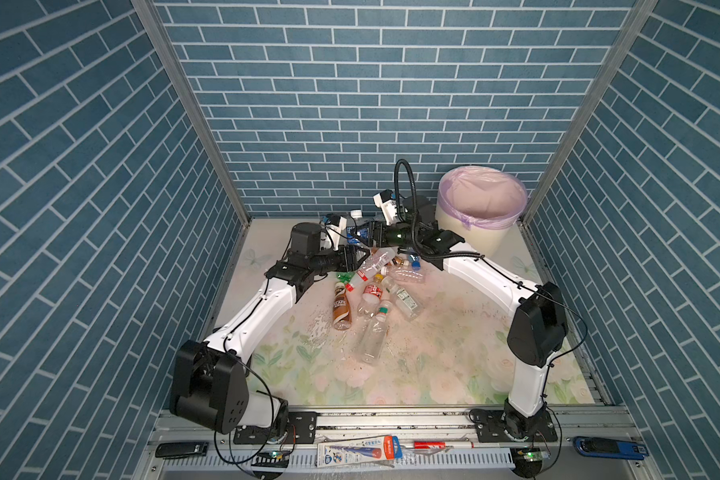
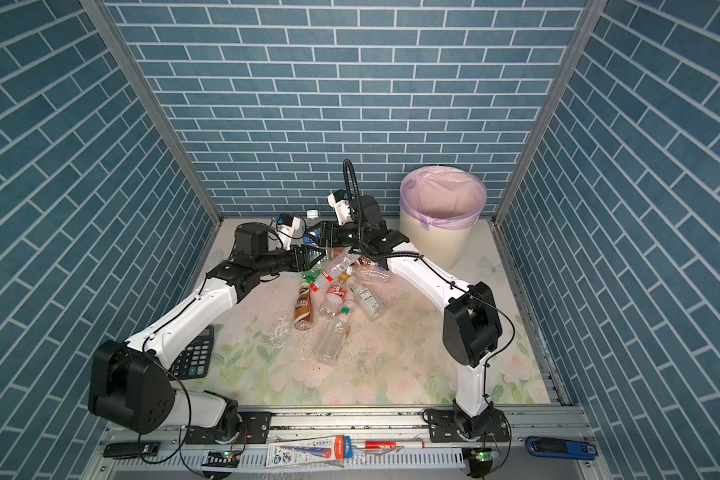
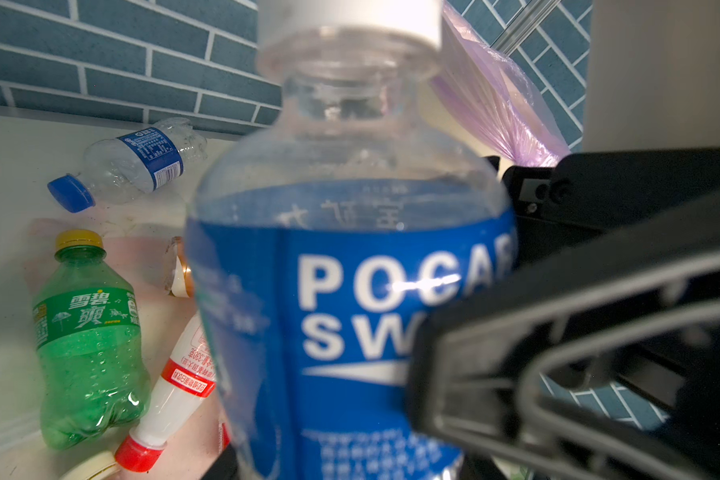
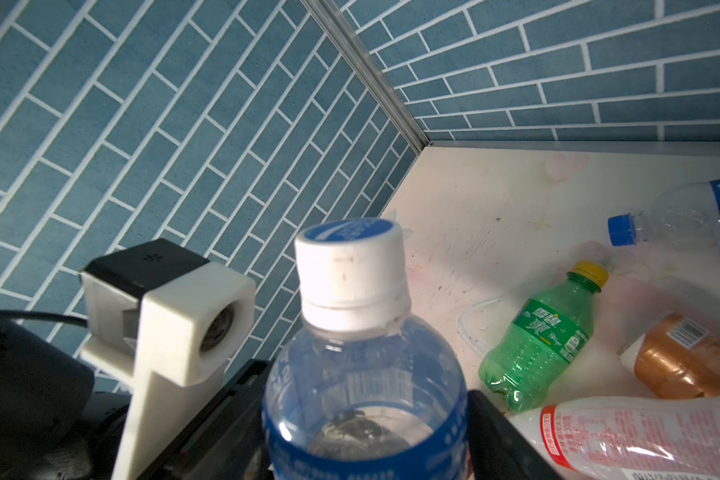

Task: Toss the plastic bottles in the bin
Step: 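Lift the Pocari Sweat bottle toward the right gripper while the right gripper reaches for it, then take the bottle with the right gripper and carry it over the bin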

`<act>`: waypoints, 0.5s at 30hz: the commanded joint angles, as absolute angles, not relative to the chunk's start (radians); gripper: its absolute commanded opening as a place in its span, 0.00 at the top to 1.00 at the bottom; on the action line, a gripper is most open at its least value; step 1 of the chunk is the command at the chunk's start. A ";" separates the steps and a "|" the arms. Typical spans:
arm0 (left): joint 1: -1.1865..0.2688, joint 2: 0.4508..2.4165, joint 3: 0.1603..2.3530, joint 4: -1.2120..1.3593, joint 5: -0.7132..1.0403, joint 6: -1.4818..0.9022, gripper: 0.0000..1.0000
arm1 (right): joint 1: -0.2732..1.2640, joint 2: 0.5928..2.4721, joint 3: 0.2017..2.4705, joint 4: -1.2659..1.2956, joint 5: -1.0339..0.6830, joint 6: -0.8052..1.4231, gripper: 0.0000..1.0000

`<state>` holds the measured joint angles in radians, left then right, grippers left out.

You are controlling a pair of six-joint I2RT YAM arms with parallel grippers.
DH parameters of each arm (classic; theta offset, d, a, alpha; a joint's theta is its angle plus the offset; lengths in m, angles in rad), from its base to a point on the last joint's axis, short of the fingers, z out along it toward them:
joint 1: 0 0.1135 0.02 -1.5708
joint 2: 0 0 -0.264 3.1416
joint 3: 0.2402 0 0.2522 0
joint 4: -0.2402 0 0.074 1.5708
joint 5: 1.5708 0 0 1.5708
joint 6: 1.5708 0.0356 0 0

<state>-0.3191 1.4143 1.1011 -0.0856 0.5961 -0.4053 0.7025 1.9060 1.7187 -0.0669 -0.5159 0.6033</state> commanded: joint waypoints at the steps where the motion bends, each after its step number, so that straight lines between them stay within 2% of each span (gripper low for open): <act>1: -0.325 1.414 1.135 -0.071 0.614 -0.400 0.38 | 0.707 1.940 1.772 -0.069 -0.531 0.596 0.30; 7: -0.327 1.424 1.135 -0.064 0.621 -0.408 0.38 | 0.707 1.960 1.786 -0.060 -0.538 0.603 0.32; 10: -0.330 1.424 1.135 -0.063 0.623 -0.407 0.38 | 0.707 1.974 1.798 -0.070 -0.540 0.603 0.43; 15: -0.330 1.418 1.136 -0.067 0.619 -0.407 0.34 | 0.699 1.972 1.794 -0.071 -0.526 0.606 0.53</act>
<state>-0.3161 1.4273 1.1011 -0.0994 0.5774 -0.4244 0.7017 1.9514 1.7454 -0.0685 -0.5438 0.6033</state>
